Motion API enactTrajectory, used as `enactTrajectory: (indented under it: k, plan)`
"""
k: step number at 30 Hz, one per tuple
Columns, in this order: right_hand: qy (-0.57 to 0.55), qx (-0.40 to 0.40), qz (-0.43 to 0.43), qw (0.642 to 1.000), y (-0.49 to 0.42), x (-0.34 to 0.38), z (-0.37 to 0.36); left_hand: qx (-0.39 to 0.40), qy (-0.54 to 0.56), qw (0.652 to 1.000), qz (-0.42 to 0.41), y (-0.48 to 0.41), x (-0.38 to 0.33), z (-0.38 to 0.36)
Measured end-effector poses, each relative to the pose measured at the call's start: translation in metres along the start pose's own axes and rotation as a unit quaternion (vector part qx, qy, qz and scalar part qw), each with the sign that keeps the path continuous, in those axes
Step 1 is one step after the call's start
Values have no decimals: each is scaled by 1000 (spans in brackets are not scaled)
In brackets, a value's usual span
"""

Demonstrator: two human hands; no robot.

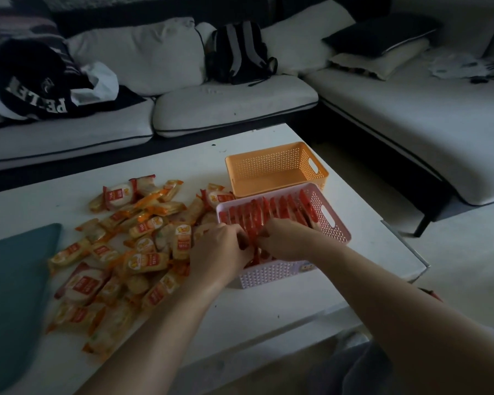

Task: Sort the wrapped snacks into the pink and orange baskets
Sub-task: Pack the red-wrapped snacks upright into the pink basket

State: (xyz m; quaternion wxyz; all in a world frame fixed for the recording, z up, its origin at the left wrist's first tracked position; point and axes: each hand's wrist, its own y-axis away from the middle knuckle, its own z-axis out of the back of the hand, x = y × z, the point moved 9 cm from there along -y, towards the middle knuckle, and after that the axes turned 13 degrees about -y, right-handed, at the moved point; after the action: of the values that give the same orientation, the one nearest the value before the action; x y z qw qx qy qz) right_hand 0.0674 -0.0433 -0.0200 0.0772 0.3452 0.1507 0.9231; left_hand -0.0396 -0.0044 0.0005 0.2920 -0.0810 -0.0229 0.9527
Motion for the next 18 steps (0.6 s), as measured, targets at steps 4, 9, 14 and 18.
enactTrajectory:
  k: [4,9,14,18]
  plan:
    - [126,-72,-31,989,1,13,17,16,94,995,3,3,13,7]
    - [19,-194,18,981,-3,73,39,-20,77,995,60,13,81,37]
    - [53,-112,103,987,-38,126,-11,64,50,995,65,34,148,31]
    - [357,-114,102,922,-74,135,-43,108,-96,989,-29,54,145,9]
